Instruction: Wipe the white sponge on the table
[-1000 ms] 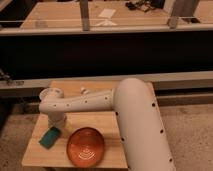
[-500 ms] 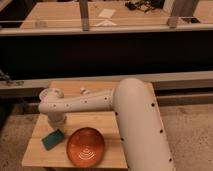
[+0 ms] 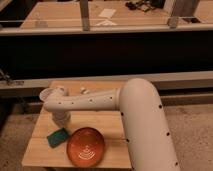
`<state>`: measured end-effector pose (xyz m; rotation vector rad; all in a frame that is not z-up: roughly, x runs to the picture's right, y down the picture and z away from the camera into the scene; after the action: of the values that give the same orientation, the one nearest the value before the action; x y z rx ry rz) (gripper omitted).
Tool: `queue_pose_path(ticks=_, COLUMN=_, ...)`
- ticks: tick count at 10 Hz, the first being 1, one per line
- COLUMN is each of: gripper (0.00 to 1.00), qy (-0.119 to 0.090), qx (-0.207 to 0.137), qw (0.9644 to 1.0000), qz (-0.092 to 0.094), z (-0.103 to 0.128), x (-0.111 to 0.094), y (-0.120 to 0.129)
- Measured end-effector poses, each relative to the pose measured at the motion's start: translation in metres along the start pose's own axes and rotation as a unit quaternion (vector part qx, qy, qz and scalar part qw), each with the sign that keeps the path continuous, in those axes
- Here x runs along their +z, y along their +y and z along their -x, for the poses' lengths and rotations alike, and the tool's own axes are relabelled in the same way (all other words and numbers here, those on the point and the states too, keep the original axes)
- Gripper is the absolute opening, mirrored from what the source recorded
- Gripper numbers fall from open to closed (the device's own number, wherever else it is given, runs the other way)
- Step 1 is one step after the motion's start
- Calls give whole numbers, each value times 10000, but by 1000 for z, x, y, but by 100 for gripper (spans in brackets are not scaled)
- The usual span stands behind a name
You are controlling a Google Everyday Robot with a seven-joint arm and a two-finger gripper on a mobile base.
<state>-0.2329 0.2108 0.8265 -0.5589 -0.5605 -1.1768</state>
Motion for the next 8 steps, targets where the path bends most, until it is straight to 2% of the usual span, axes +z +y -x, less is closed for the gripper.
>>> queue_pose_path(ticks=2, gripper=4, qy=27, qx=42, qw=10000, qz=-17, z=-7, x=-5, y=9)
queue_pose_path(ticks=8, gripper=4, qy=46, qx=48, qw=10000, qz=-42, z=-15, x=-12, y=14)
